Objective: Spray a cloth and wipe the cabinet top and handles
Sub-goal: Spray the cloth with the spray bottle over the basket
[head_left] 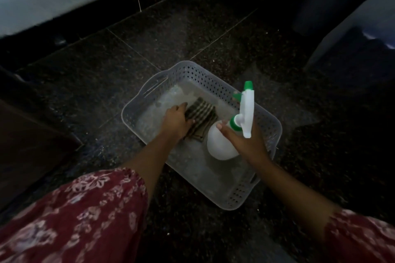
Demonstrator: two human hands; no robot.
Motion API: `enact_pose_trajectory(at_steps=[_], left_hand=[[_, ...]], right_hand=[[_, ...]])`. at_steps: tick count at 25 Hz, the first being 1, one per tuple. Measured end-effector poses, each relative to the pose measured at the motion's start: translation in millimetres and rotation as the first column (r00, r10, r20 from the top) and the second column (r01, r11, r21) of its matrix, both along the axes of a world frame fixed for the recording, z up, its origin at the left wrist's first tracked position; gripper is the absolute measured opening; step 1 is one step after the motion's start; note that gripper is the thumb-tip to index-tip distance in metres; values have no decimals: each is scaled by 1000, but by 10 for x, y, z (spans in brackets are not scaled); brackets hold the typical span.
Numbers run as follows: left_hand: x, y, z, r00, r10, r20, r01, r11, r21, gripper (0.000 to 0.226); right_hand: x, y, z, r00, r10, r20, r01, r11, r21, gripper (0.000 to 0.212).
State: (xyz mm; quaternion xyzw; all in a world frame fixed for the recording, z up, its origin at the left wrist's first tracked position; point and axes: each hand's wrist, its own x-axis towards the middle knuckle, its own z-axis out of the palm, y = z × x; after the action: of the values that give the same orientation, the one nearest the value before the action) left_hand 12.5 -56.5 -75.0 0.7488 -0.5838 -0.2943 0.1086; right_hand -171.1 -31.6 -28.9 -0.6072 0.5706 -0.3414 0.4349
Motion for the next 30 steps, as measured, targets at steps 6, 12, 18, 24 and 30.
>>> enact_pose_trajectory(at_steps=[6, 12, 18, 24, 30], left_hand=[[-77, -73, 126, 899, 206, -387, -200, 978, 57, 27], [37, 84, 268, 210, 504, -838, -411, 823, 392, 43], [124, 148, 424, 64, 533, -844, -287, 820, 496, 44], [104, 98, 501, -16, 551, -834, -209, 814, 542, 68], [124, 110, 539, -5, 553, -833, -260, 804, 535, 52]], right_hand=[[197, -206, 168, 993, -53, 106, 57, 998, -37, 39], [408, -466, 576, 971, 129, 204, -148, 986, 83, 46], [434, -247, 496, 961, 276, -28, -258, 926, 274, 30], [420, -303, 670, 969, 187, -163, -103, 902, 418, 21], [410, -284, 729, 981, 148, -129, -75, 890, 450, 16]])
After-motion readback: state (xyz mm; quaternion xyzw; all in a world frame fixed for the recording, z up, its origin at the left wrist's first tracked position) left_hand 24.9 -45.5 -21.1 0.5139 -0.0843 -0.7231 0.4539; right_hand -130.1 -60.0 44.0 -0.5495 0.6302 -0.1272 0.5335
